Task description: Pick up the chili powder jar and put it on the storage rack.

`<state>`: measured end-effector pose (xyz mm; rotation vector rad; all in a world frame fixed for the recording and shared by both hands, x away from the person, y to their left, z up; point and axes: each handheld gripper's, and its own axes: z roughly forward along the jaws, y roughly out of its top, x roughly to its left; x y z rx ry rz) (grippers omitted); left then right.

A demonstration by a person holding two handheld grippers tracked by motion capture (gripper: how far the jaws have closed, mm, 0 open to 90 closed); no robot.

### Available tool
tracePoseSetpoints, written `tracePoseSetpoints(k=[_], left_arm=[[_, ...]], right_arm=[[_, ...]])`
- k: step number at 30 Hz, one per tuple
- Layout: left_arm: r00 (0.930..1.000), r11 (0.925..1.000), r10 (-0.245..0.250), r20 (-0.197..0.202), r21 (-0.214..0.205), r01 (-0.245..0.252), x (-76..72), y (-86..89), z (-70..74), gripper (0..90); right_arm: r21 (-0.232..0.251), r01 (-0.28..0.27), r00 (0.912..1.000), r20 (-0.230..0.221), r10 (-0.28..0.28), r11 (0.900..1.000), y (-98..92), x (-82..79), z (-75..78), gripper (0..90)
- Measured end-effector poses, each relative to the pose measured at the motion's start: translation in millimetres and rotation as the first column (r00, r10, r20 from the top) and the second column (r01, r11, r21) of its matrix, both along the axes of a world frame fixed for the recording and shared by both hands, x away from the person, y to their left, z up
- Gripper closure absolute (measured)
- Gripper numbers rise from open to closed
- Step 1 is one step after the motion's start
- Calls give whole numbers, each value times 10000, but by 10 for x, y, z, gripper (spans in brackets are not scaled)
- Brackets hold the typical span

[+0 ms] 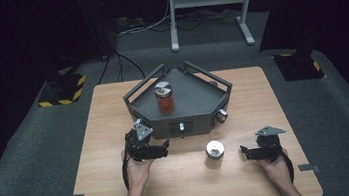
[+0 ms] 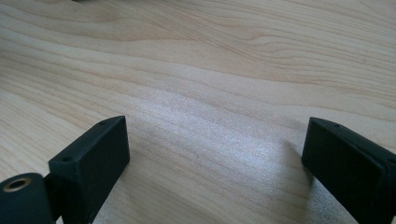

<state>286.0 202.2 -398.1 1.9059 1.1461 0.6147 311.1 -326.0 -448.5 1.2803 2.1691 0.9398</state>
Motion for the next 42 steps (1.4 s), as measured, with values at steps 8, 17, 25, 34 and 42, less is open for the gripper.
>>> tracePoseSetpoints(k=[8, 17, 25, 34, 42], left_arm=[[9996, 10000, 41, -295, 31, -40, -12, 17, -158, 9], [9972, 9994, -67, -747, 326, 91, 31, -15, -361, 11], [9947, 9980, -51, -1031, 614, 114, 59, -46, -463, 13], [9932, 9973, -69, -1159, 715, 153, 86, -78, -527, 14], [9918, 9973, 0, -1281, 728, 94, 97, -80, -579, 14]], right_arm=[[-1, -1, 10000, 1, 1, 10000, 0, 0, 0, 76], [-1, -1, 10000, -1, 1, 10000, 0, 0, 0, 76], [-2, -1, 10000, -3, 1, 10000, 0, 1, 1, 76], [-4, -2, 10000, -4, 2, 10000, 0, 1, 1, 76], [-24, 43, 10000, -64, -44, 10000, 9, 8, 7, 46]])
